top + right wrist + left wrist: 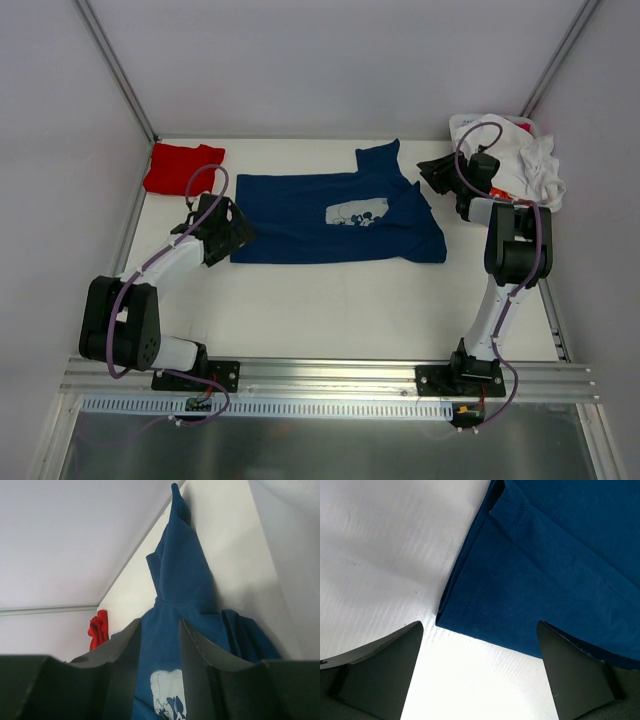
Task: Fold and stack the t-shirts
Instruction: Fold the tshirt
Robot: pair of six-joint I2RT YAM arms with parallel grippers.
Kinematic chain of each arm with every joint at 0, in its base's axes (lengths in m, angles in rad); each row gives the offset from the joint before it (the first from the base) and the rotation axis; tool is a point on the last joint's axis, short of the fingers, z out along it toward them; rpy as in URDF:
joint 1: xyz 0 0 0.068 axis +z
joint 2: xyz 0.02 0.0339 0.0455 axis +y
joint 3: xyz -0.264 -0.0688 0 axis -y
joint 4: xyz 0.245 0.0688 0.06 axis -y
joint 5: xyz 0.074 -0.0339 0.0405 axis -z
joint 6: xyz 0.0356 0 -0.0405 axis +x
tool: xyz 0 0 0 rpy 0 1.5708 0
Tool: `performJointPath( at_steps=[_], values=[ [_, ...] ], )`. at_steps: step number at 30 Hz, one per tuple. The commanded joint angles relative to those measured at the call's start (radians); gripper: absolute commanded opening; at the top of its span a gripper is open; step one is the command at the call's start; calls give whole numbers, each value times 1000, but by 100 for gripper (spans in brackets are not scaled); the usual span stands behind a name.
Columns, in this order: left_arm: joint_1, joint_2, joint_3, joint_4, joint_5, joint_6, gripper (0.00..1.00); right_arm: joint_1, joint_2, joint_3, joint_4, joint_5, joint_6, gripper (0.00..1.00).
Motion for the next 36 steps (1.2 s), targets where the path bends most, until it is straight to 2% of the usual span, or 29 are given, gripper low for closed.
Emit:
performJointPath(
  at_steps=[1, 14, 16, 24, 30, 36],
  values=[
    [-9, 7, 22, 2, -9, -8, 99, -8, 23, -5, -71, 9, -8, 40],
    [-10, 76, 103, 0, -8, 15, 99, 58, -64, 28, -172, -40, -71, 38],
    [-10, 84, 119, 0, -2, 20, 99, 68, -81, -19, -160, -37, -76, 38],
    [-15, 67, 97, 0, 12, 9, 99, 78, -314, -298, -79, 6, -94, 37],
    [-20, 58, 82, 0, 17, 0, 99, 100, -496, -462, -115, 78, -171, 37],
    [-20, 41, 71, 2, 17, -2, 99, 101, -601, -588, -113, 111, -179, 36]
  ],
)
